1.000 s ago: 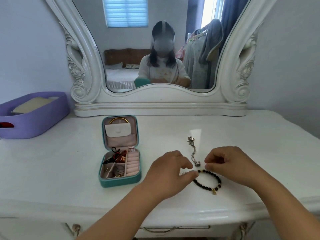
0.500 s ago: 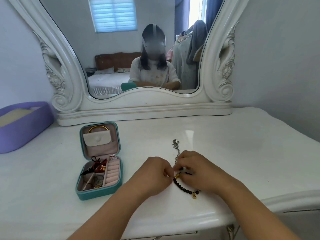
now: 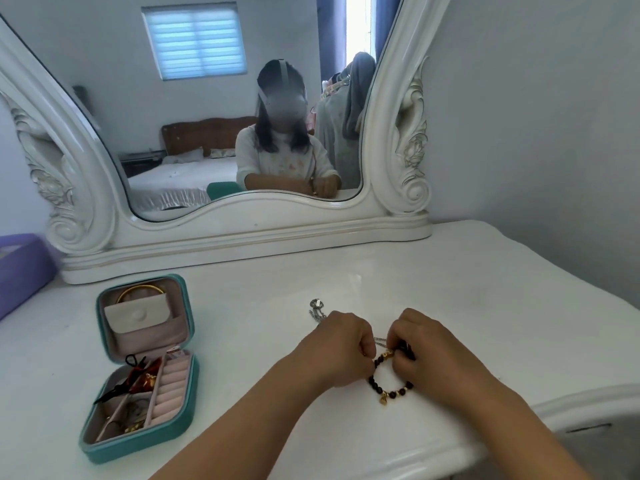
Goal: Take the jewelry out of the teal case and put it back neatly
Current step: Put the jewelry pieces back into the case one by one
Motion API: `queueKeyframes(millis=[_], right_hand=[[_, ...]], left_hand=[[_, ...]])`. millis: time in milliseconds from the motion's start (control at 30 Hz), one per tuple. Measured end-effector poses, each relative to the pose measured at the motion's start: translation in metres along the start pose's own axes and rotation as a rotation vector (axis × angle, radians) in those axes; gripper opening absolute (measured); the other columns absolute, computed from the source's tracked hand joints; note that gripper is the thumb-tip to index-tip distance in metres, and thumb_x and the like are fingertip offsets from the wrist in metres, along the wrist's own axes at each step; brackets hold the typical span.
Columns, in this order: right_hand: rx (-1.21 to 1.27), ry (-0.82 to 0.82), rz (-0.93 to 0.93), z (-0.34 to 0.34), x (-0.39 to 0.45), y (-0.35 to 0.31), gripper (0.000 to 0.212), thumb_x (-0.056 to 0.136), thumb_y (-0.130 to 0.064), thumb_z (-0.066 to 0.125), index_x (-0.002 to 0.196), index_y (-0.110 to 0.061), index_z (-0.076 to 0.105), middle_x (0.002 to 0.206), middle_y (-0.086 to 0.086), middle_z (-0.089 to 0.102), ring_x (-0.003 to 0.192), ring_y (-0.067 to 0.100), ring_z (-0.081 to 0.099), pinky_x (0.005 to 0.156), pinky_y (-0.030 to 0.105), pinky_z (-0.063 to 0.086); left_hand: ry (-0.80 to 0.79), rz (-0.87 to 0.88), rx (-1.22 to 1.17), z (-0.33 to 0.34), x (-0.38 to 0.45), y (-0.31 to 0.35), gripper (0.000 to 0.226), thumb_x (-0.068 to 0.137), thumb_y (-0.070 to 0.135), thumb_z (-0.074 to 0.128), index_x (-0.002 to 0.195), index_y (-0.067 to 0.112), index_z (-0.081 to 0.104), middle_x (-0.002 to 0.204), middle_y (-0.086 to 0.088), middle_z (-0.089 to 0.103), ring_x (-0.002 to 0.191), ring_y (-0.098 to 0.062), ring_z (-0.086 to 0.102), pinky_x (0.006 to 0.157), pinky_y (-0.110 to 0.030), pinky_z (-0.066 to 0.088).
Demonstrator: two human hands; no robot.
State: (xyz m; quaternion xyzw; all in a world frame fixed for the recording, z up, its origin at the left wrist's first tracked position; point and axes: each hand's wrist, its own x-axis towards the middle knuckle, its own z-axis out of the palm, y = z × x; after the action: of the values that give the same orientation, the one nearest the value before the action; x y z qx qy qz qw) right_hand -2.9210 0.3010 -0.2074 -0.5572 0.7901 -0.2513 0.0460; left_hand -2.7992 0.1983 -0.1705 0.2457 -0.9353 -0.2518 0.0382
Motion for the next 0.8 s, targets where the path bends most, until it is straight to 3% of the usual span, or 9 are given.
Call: queueKeyframes(millis=[133, 233, 367, 500, 633, 800], right_hand=[[0.009, 0.09, 0.106, -0.017, -0.011, 0.034, 0.012, 0.078, -0.009, 0.049, 0.079, -0.017, 0.057, 0.087, -0.007, 0.05, 0.074, 0.004, 0.046, 0.067, 0.027, 0.043], [0.009, 0.151, 0.194, -0.032, -0.02, 0.06, 0.009, 0.077, -0.011, 0.051, 0.076, -0.018, 0.055, 0.085, -0.007, 0.05, 0.075, 0.007, 0.05, 0.067, 0.029, 0.045], [-0.01, 0.202, 0.261, -0.046, -0.026, 0.086, 0.009, 0.078, -0.012, 0.052, 0.075, -0.018, 0.057, 0.085, -0.008, 0.05, 0.075, 0.006, 0.05, 0.064, 0.022, 0.042], [-0.044, 0.237, 0.303, -0.055, -0.032, 0.104, 0.009, 0.077, -0.011, 0.052, 0.076, -0.019, 0.057, 0.082, -0.009, 0.05, 0.078, 0.004, 0.047, 0.061, 0.018, 0.036], [-0.09, 0.279, 0.342, -0.061, -0.037, 0.115, 0.01, 0.08, -0.012, 0.05, 0.078, -0.02, 0.056, 0.082, -0.011, 0.05, 0.084, 0.01, 0.046, 0.066, 0.022, 0.04], [0.005, 0.33, 0.36, -0.061, -0.038, 0.124, 0.014, 0.079, -0.008, 0.052, 0.075, -0.02, 0.059, 0.081, -0.01, 0.051, 0.082, 0.01, 0.046, 0.063, 0.017, 0.035]], left_hand=[[-0.017, 0.064, 0.004, 0.017, 0.024, 0.029, 0.02, 0.076, 0.003, 0.053, 0.089, 0.008, 0.069, 0.073, 0.003, 0.059, 0.073, -0.014, 0.054, 0.064, -0.024, 0.049], [-0.03, 0.077, 0.003, 0.026, 0.04, 0.043, 0.022, 0.075, 0.002, 0.052, 0.09, 0.008, 0.068, 0.068, 0.009, 0.051, 0.075, -0.015, 0.053, 0.07, -0.028, 0.05], [-0.033, 0.097, -0.015, 0.037, 0.055, 0.059, 0.023, 0.075, 0.001, 0.05, 0.088, 0.007, 0.068, 0.08, 0.002, 0.057, 0.077, -0.015, 0.054, 0.074, -0.031, 0.052], [-0.04, 0.142, -0.063, 0.049, 0.069, 0.077, 0.022, 0.075, 0.001, 0.051, 0.088, 0.006, 0.068, 0.078, 0.002, 0.056, 0.076, -0.015, 0.054, 0.075, -0.034, 0.054], [-0.047, 0.177, -0.106, 0.062, 0.085, 0.093, 0.023, 0.077, 0.005, 0.052, 0.092, 0.011, 0.068, 0.077, 0.007, 0.053, 0.081, -0.014, 0.056, 0.079, -0.031, 0.053], [0.025, 0.232, -0.18, 0.065, 0.091, 0.094, 0.019, 0.078, 0.01, 0.056, 0.092, 0.012, 0.068, 0.084, 0.001, 0.061, 0.078, -0.011, 0.054, 0.076, -0.026, 0.05]])
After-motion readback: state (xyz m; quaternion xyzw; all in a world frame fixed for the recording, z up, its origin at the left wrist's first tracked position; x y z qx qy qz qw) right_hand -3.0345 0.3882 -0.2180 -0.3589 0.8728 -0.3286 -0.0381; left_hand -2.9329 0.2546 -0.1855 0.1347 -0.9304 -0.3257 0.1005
